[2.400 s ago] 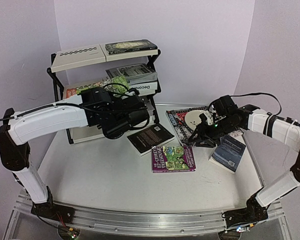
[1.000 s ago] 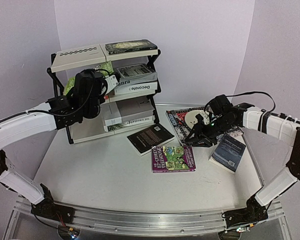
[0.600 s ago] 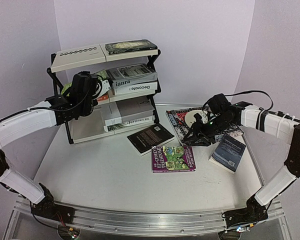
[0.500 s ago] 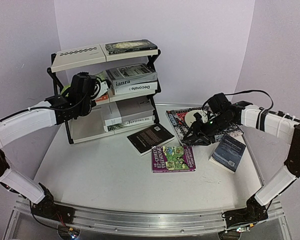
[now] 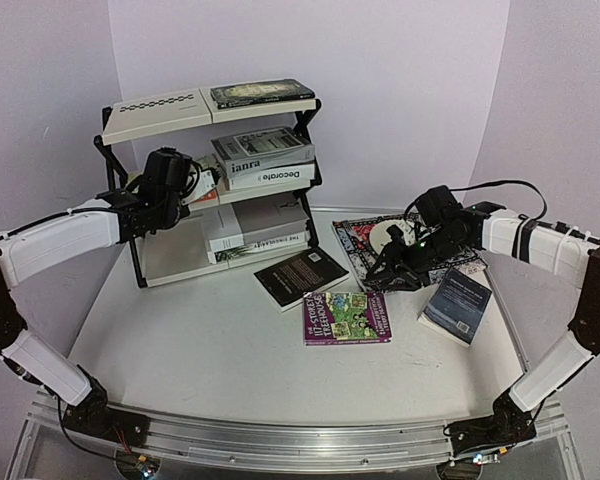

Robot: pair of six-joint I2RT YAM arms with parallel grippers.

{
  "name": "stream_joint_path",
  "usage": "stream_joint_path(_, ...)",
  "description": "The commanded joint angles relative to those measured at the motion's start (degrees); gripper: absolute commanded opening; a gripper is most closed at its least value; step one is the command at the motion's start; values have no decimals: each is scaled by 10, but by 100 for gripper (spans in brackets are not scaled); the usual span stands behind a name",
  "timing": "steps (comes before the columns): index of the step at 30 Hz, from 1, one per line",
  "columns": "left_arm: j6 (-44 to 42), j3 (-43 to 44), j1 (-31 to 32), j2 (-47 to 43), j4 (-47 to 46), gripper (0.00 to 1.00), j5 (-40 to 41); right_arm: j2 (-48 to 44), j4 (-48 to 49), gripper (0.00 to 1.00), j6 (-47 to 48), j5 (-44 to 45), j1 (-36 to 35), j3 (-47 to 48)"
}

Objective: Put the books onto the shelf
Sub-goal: Place the book in the book pile on the shelf.

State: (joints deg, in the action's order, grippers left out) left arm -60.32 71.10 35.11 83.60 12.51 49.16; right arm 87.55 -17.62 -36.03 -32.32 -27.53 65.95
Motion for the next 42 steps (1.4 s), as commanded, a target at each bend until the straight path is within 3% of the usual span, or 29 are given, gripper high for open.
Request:
stream_joint_path(1, -14, 33, -11, 4, -41, 0, -2, 2, -19, 45, -2, -12, 2, 14)
stream_joint_path(35, -39, 58, -43, 53, -59, 0, -37, 5, -19, 46, -1, -12, 2, 13)
stream_joint_path(37, -40, 55, -43, 53, -59, 5, -37, 4, -19, 45, 0, -12, 1, 13)
stream_joint_path(42, -39, 45, -43, 49, -52, 27, -32, 4, -19, 46, 1, -11, 2, 13)
